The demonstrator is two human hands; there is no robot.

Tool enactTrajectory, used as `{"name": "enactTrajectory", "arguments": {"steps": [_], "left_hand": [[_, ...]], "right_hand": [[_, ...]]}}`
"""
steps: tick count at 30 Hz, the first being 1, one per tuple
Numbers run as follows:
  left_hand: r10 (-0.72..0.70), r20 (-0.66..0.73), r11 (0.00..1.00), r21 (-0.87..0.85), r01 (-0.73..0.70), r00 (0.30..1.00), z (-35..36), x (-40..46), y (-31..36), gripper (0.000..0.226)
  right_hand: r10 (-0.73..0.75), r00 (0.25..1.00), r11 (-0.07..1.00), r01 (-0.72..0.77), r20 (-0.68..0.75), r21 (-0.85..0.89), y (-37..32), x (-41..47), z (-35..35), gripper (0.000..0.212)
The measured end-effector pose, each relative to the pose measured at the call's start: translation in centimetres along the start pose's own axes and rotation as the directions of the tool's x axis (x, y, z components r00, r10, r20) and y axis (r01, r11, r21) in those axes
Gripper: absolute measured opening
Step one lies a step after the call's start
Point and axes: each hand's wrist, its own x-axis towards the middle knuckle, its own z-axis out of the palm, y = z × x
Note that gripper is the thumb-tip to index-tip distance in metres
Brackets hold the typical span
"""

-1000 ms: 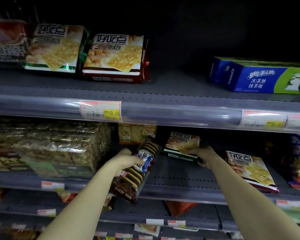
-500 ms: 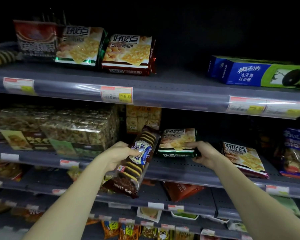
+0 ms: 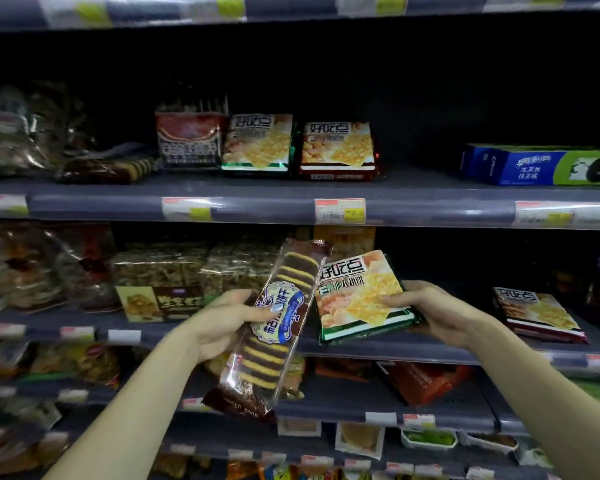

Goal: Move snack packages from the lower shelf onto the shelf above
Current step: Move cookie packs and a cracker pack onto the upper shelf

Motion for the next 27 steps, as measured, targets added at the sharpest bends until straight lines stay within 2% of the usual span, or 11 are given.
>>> {"name": "enactTrajectory", "arguments": {"steps": [1, 2, 5, 7, 12, 15, 16, 18, 20, 23, 27], "left_hand": [[0.034, 0.024, 0.999, -0.008, -0.034, 0.999, -0.9, -1.4, 0.5, 0.034], [0.063, 0.032, 0.997, -0.034, -0.062, 0.997, -2.0, -2.6, 1.1, 0.045], [0.127, 0.031, 0.991, -0.036, -0.125, 0.991, -5.5, -4.9, 2.6, 0.091], [0.17, 0.015, 0.985, -0.045, -0.169, 0.985, -8.0, -6.0, 3.6, 0.095], [0.286, -0.11, 0.952, -0.083, -0.296, 0.952, -12.6, -7.7, 6.6, 0.083], [0.347, -0.23, 0.926, -0.067, -0.371, 0.909, -13.9, -6.8, 8.5, 0.025], [0.358, -0.275, 0.917, -0.075, -0.391, 0.892, -14.1, -6.2, 9.1, 0.016], [0.373, -0.327, 0.903, -0.086, -0.42, 0.868, -14.3, -5.2, 10.5, 0.013], [0.384, -0.364, 0.891, -0.097, -0.444, 0.849, -14.6, -4.0, 11.7, 0.012], [0.387, -0.4, 0.891, -0.07, -0.449, 0.831, -15.3, -2.3, 13.1, 0.025], [0.425, -0.413, 0.872, -0.054, -0.487, 0.806, -16.2, -0.8, 14.6, 0.024]], "right_hand": [[-0.019, 1.0, 1.0, 0.019, 0.021, -0.005, -0.8, -0.5, 1.3, 0.03], [-0.038, 0.998, 0.999, 0.038, 0.043, -0.017, -1.7, -0.8, 2.6, 0.032], [-0.094, 0.99, 0.993, 0.101, 0.104, -0.066, -4.3, -1.8, 6.0, 0.038], [-0.133, 0.983, 0.986, 0.145, 0.127, -0.088, -6.1, -2.3, 7.9, 0.043], [-0.259, 0.964, 0.963, 0.262, 0.055, -0.06, -10.7, -1.1, 10.2, 0.055], [-0.344, 0.939, 0.939, 0.344, -0.025, -0.013, -13.8, 1.0, 11.1, 0.049], [-0.366, 0.93, 0.93, 0.367, -0.04, 0.027, -14.8, 1.9, 11.4, 0.043], [-0.411, 0.909, 0.909, 0.415, -0.064, 0.049, -16.6, 3.7, 12.0, 0.04], [-0.45, 0.888, 0.891, 0.454, -0.09, 0.019, -18.1, 5.3, 12.6, 0.055], [-0.453, 0.881, 0.89, 0.456, -0.134, -0.009, -19.8, 7.9, 13.1, 0.075], [-0.435, 0.887, 0.9, 0.434, -0.153, -0.044, -20.9, 10.9, 13.3, 0.077]]}}
